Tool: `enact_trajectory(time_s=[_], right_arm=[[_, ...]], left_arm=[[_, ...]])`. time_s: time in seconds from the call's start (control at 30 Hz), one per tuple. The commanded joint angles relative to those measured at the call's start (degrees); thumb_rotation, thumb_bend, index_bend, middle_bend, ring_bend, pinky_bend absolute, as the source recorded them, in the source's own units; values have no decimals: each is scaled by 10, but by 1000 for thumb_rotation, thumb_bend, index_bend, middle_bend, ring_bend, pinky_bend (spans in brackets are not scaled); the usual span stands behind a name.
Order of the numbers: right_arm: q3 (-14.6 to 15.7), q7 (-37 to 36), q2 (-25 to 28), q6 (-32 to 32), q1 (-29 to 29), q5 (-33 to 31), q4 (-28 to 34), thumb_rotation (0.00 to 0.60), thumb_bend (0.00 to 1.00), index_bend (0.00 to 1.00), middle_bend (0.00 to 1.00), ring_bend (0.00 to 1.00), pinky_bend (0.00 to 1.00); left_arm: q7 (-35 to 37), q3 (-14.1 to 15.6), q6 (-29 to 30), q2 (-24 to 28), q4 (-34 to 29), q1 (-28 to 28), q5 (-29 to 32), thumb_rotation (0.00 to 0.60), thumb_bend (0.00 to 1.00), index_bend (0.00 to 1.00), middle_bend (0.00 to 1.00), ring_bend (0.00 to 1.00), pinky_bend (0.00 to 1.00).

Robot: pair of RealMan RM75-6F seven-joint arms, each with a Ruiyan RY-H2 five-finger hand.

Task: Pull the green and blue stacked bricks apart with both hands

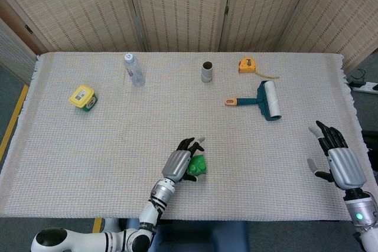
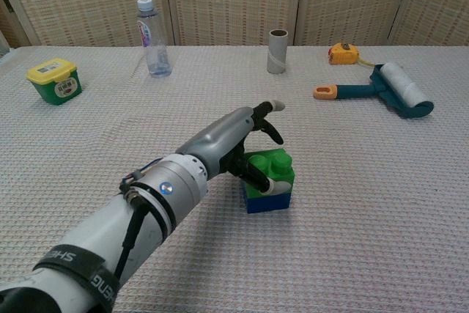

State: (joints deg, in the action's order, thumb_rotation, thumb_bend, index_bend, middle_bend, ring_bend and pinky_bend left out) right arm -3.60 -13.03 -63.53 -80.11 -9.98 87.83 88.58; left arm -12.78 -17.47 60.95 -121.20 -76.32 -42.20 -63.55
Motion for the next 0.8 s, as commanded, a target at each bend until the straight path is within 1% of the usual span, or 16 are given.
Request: enact_trajectory(time_s=[0.03,0.27,0.57,0.8], right_arm=[[1,1,0,1,-1,1,0,600,457,0,0,0,0],[1,0,0,-2,0,3,0,600,458,0,0,0,0],[1,0,-1,-4,0,4,-1,600,458,0,0,0,0],[2,3,-3,-6,0,6,-1,600,458,0,0,0,0]], left_arm=[[0,1,3,1,5,1,-5,600,240,0,319,38,0],[-1,2,5,1,16,4,-4,600,240,0,331,47,0],[1,6,7,10,2,8,-11,600,240,0,344,52,0],[-5,10,-1,20,-7,11,-3,600,241,0,390,63,0]])
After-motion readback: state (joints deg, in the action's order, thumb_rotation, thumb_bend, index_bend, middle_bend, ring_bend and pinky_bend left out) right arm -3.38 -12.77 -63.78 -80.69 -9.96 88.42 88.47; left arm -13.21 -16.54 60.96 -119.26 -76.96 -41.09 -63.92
